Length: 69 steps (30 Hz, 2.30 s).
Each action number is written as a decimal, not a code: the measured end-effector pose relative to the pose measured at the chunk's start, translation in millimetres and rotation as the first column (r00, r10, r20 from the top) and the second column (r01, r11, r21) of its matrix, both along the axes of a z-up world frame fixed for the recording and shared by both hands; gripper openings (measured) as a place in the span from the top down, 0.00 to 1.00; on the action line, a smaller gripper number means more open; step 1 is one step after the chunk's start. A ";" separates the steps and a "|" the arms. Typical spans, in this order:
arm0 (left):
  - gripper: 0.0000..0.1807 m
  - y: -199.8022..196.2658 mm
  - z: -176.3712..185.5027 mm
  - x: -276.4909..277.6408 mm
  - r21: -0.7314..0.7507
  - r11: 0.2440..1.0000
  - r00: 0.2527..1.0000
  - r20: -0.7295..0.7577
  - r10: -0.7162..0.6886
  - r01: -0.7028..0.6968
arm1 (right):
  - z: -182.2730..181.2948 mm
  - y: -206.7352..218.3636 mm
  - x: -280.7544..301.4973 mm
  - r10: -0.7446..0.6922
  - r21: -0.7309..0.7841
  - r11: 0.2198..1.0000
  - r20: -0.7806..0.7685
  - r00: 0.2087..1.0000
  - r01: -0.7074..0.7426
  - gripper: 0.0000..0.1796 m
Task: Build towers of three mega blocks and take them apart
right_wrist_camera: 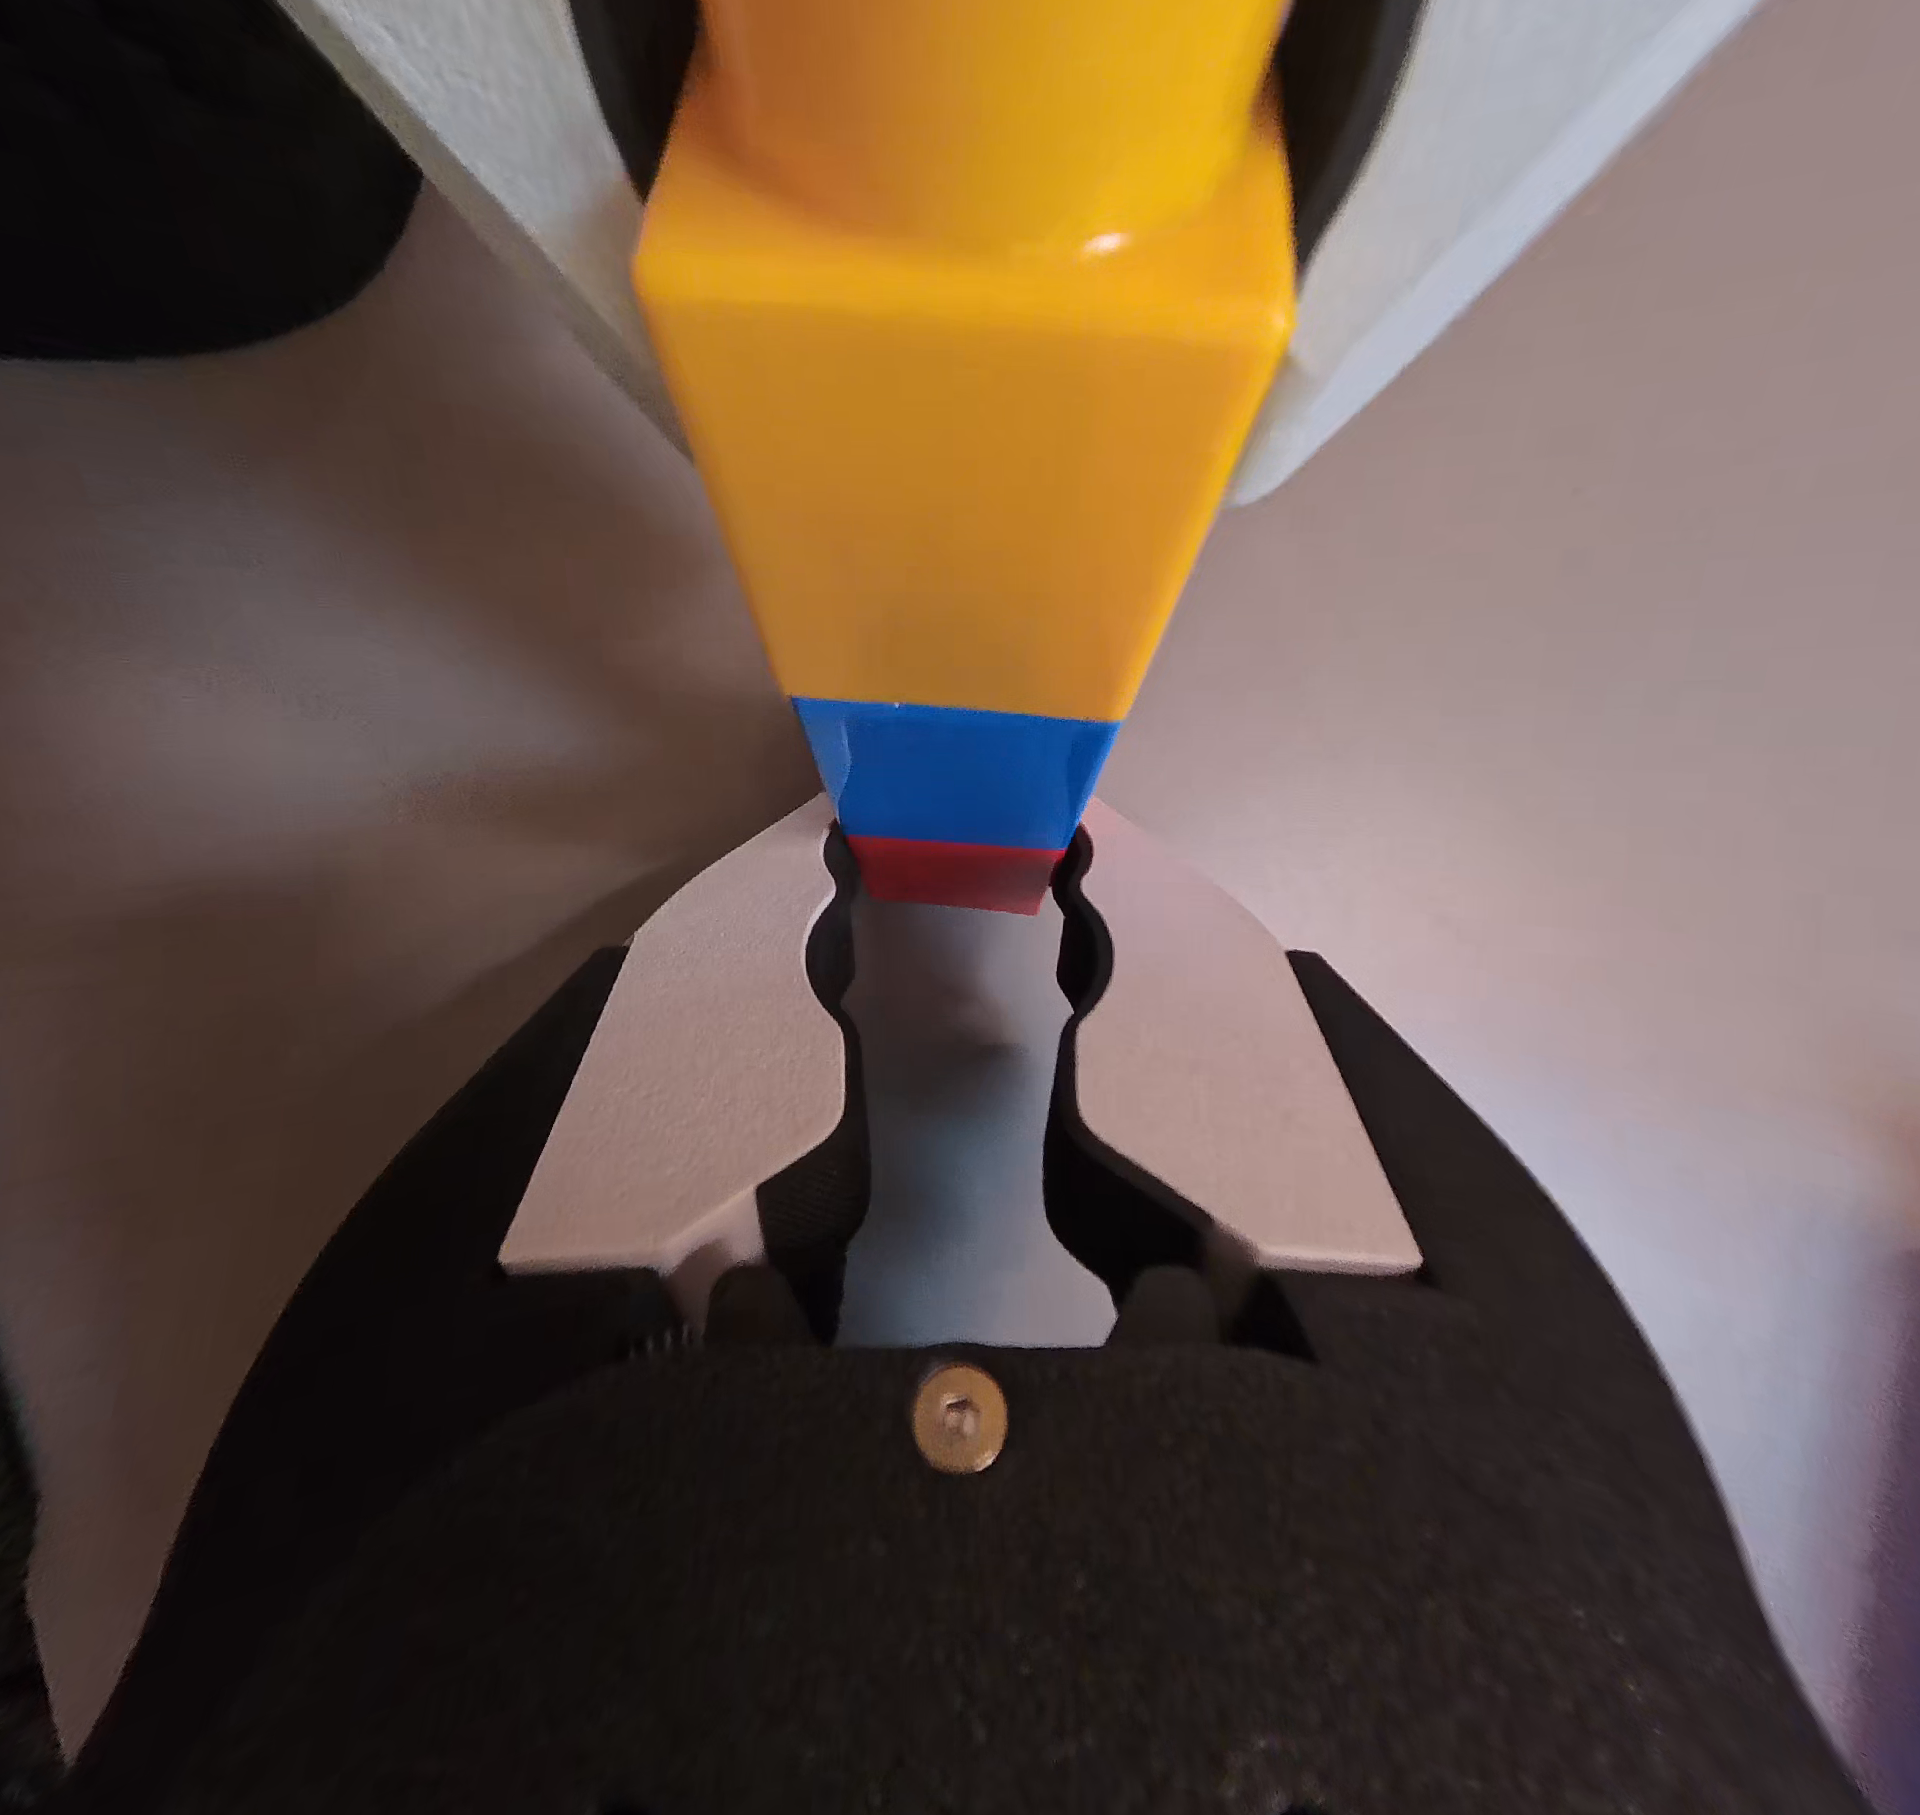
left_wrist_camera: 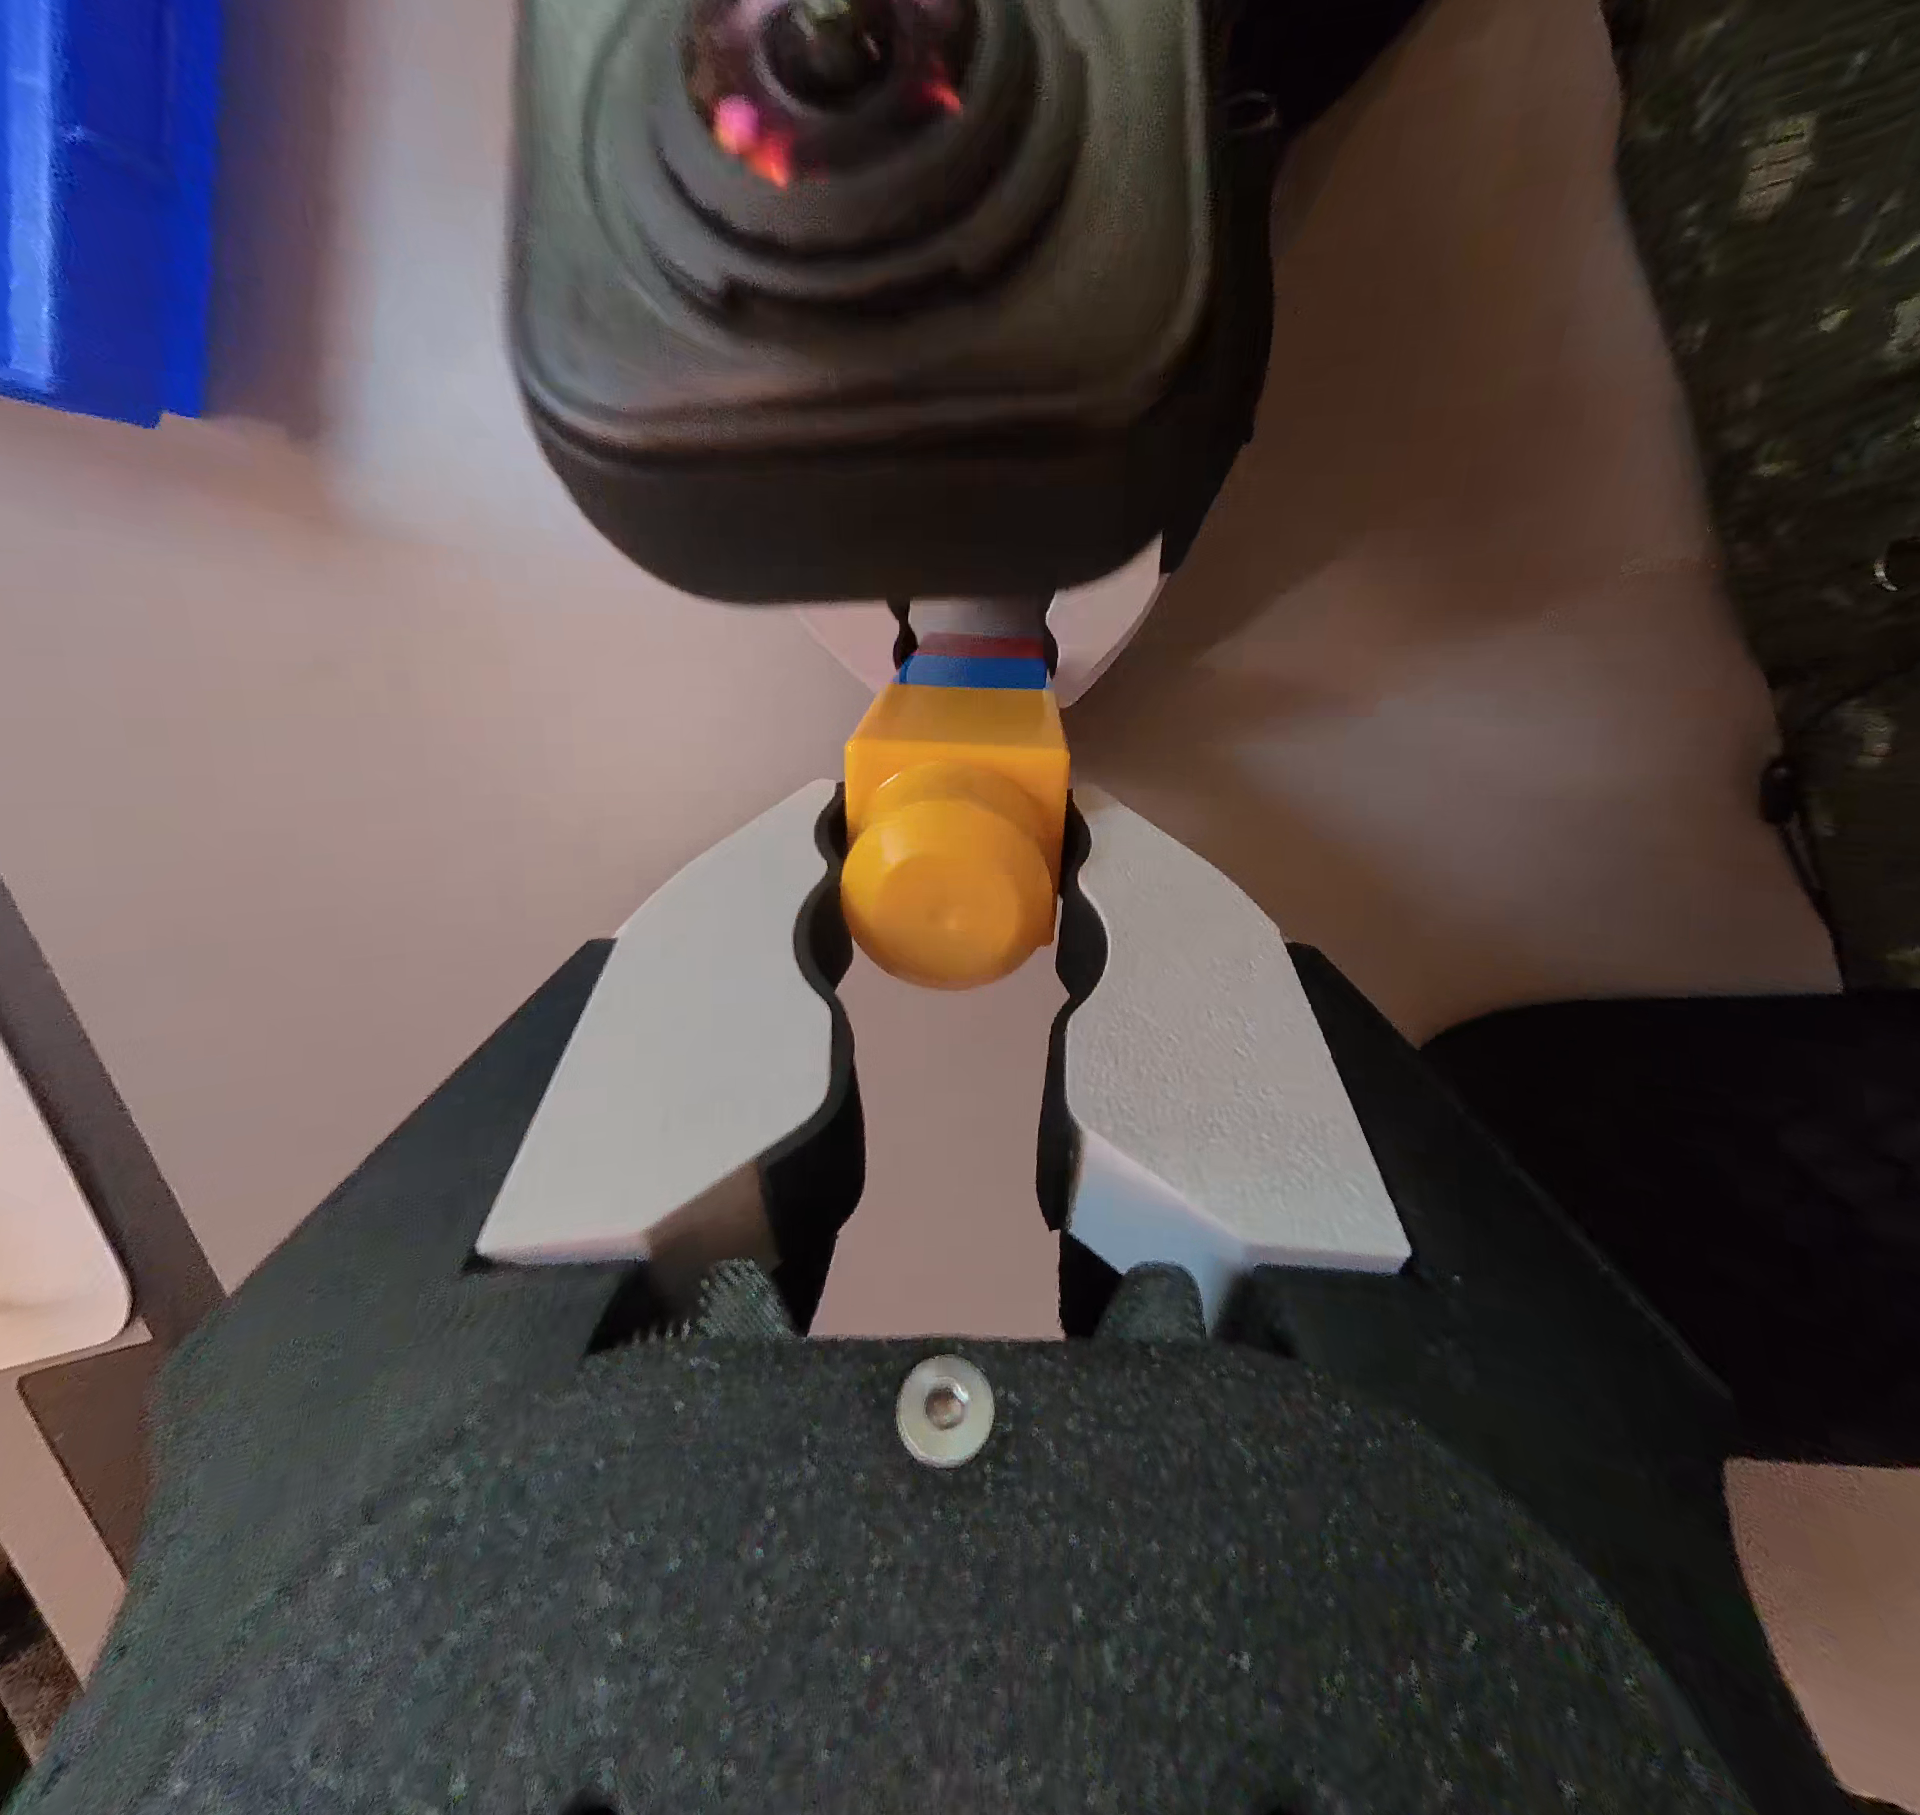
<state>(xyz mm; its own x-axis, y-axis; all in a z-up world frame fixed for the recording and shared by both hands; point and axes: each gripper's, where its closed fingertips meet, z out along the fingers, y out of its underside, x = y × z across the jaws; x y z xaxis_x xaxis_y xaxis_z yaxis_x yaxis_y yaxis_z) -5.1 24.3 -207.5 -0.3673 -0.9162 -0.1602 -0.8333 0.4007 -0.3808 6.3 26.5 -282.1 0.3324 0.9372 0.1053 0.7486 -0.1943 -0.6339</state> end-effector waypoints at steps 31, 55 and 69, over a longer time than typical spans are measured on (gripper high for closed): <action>0.70 8.4 85.0 16.0 -0.546 0.836 0.330 0.802 0.499 0.062 | 94.3 -9.6 -16.5 0.081 -0.037 0.989 -0.663 0.744 -0.141 0.80; 0.79 28.5 18.7 -6.1 -0.179 0.926 0.714 0.594 0.370 -0.332 | 120.1 5.4 -2.0 0.107 0.091 0.994 -0.691 0.715 -0.061 0.70; 0.74 31.2 14.7 1.7 -0.167 0.931 0.684 0.638 0.354 -0.325 | 150.8 12.3 15.2 0.143 0.247 0.969 -0.596 0.790 0.011 0.82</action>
<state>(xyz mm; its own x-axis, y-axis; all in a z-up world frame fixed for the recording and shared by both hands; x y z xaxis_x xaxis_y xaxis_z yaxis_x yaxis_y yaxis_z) -3.4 55.6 -192.8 0.1513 -0.9678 -0.2013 -0.4518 0.1134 -0.8849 21.5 38.8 -131.3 0.3377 0.9343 0.1138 0.2013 0.0464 -0.9784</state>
